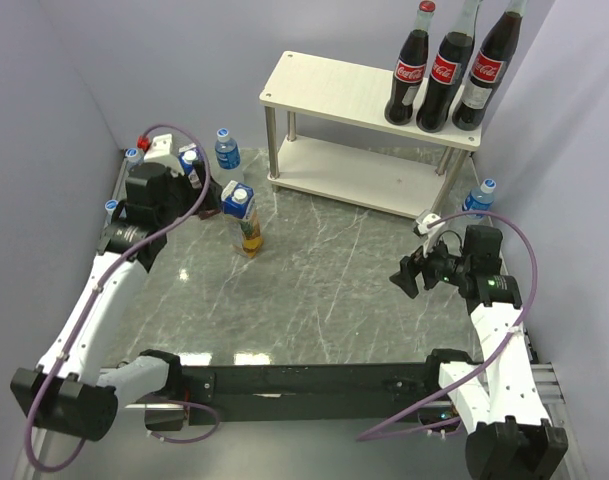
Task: Place and organize the beverage onto the shelf
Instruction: Pick up the drink from the center of the board.
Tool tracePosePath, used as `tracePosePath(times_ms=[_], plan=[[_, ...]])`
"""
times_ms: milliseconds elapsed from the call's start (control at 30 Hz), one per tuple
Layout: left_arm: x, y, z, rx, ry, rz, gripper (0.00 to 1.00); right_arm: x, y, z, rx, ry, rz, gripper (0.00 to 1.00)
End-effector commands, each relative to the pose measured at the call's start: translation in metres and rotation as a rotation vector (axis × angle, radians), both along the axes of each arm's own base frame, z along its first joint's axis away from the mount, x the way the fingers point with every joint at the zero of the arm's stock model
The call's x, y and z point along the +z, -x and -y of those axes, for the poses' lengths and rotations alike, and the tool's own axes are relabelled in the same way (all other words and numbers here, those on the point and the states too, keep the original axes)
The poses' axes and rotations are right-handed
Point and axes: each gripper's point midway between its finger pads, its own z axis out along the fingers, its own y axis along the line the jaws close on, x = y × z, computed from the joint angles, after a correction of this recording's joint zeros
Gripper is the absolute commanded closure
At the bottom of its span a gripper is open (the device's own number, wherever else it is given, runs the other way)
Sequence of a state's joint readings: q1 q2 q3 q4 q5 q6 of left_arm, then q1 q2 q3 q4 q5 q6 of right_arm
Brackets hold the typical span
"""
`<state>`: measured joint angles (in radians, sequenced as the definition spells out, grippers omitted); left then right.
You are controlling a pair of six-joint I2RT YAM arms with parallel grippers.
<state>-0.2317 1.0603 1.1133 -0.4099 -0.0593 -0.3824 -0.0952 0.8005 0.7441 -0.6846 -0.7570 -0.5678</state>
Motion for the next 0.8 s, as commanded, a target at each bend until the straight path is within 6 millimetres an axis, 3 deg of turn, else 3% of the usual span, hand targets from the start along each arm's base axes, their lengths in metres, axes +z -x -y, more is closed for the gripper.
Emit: tracePosePath(times_ms=[0, 267, 600, 733, 767], plan=[[0.024, -0.015, 0.01, -0.081, -0.003, 0.044, 0.06, 0.016, -0.001, 0.002, 0.018, -0.002, 0.056, 0.11], [0.026, -0.058, -0.021, -0.005, -0.012, 0.028, 0.06, 0.015, 0.007, 0.001, 0.053, -0.029, 0.045, 0.11], [-0.012, -0.084, -0.048, 0.114, -0.064, -0.042, 0.06, 0.013, 0.009, 0.0, 0.07, -0.033, 0.034, 0.12], [-0.003, -0.084, -0.08, 0.246, -0.094, 0.008, 0.06, 0.012, 0.009, 0.0, 0.07, -0.031, 0.034, 0.12], [0.003, -0.083, -0.095, 0.292, -0.09, 0.028, 0.07, 0.013, 0.009, 0.0, 0.073, -0.03, 0.037, 0.12]])
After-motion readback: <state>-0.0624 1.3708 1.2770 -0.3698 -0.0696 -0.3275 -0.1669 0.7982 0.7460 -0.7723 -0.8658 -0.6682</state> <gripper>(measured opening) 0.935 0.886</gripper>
